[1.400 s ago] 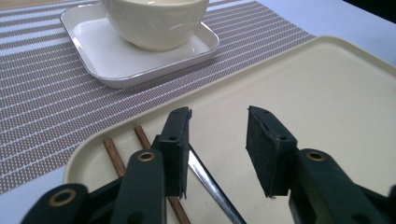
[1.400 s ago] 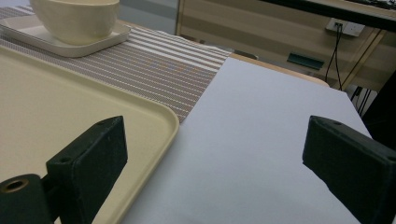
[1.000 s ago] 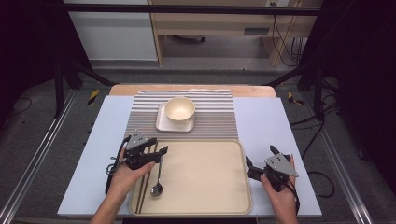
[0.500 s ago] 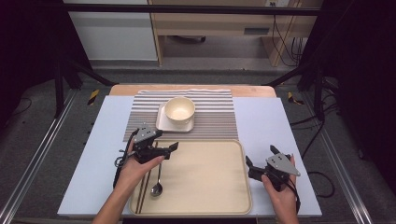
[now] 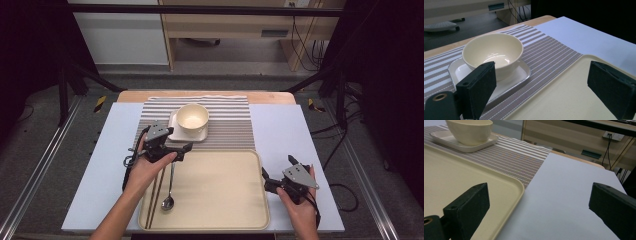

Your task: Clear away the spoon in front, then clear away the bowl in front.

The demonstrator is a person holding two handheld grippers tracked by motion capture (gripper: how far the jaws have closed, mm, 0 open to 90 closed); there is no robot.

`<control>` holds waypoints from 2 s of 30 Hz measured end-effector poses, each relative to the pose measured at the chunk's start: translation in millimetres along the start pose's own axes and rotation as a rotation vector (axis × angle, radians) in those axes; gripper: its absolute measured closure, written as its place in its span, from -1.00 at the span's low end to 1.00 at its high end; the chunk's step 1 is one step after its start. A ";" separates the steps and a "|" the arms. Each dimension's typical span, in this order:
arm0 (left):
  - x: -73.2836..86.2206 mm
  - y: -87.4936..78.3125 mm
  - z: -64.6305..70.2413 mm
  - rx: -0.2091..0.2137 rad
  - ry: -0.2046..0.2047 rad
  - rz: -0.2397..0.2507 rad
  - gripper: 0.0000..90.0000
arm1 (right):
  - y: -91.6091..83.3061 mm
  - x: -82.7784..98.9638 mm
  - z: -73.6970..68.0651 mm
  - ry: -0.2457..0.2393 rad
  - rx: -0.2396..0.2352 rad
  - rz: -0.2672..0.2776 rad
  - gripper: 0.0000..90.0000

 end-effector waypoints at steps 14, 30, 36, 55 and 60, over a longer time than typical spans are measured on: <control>-19.9 6.0 -7.0 -0.013 0.035 -0.011 -0.81 | -2.3 -0.2 2.8 0.004 0.022 -0.001 -0.92; -43.2 11.4 -38.1 -0.084 0.017 0.029 -0.78 | -2.1 -0.7 2.3 0.011 0.007 -0.005 -0.90; -45.6 16.2 -42.7 -0.103 0.011 0.019 -0.74 | -2.1 -1.9 4.2 0.011 0.011 -0.002 -0.90; -42.7 53.0 -75.2 -0.209 0.021 0.001 -0.64 | -2.8 -2.0 3.9 0.008 0.021 -0.007 -0.89; -39.0 58.7 -79.8 -0.223 0.014 -0.003 -0.63 | -4.1 -3.1 2.4 0.006 0.019 -0.003 -0.89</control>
Point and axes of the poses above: each handheld gripper's, and its own axes: y roughly forward along the jaws, x roughly out of its underside, z roughly to its right, the point moved 5 cm from there along y, roughly forward along the jaws, and after that the axes turned 3 degrees about -x, right-handed, at the moved point
